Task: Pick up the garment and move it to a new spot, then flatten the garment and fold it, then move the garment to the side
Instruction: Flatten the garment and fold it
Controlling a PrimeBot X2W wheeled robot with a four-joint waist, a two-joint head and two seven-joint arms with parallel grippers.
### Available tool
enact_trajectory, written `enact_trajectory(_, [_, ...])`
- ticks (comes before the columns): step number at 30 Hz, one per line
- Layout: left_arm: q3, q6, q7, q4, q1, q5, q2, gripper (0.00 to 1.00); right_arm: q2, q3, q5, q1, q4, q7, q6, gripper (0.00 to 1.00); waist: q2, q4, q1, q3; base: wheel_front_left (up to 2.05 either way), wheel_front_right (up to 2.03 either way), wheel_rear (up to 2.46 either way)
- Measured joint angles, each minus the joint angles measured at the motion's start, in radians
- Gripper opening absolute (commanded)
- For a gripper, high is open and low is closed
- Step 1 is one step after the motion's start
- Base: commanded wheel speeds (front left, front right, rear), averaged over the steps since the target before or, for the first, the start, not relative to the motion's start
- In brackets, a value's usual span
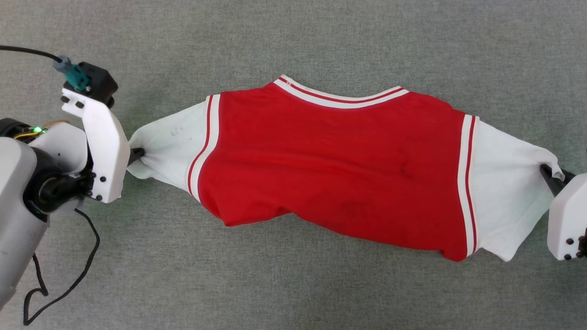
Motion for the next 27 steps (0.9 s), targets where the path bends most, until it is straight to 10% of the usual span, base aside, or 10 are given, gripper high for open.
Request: enact_trajectory(27, [0.065,0.027,-0.473,-0.229,0.086,0.080,0.044,0.00,-0.225,-0.017,0.008,-0.091,-0.022,-0.083,0.000,0.00,0.0000,0.040,0.0000,-0.333,0.00,0.00,0.00])
